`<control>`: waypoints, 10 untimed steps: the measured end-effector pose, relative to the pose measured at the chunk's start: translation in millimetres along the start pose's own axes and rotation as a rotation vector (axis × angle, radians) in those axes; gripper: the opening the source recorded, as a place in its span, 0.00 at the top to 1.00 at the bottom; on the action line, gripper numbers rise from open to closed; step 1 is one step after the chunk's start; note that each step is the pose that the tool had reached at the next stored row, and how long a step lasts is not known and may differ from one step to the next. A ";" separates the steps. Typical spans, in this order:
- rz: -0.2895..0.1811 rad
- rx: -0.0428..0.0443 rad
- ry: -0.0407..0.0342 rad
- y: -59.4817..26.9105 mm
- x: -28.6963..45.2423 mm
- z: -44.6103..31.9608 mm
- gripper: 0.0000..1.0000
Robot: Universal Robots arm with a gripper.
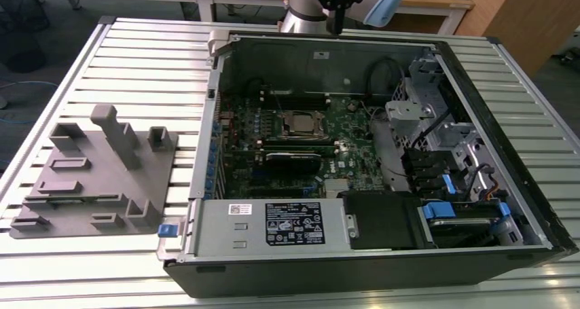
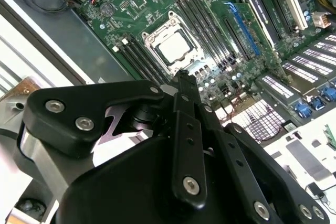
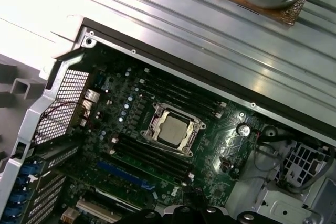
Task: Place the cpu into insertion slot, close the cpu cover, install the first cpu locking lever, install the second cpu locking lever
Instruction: 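Close the cpu cover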
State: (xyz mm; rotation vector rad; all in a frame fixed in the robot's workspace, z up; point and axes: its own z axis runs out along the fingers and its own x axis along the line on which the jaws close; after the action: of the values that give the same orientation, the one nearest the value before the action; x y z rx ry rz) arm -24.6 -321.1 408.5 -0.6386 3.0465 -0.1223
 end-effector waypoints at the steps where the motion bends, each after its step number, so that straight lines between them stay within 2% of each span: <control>1: 0.000 0.0001 -0.0002 0.0 0.0 0.4 0.90; 10: 0.000 0.0012 -0.0026 0.4 0.1 5.0 0.90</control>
State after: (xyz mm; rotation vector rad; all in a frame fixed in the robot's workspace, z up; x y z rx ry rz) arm -24.6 -321.1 403.5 -0.6377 3.0438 -0.1231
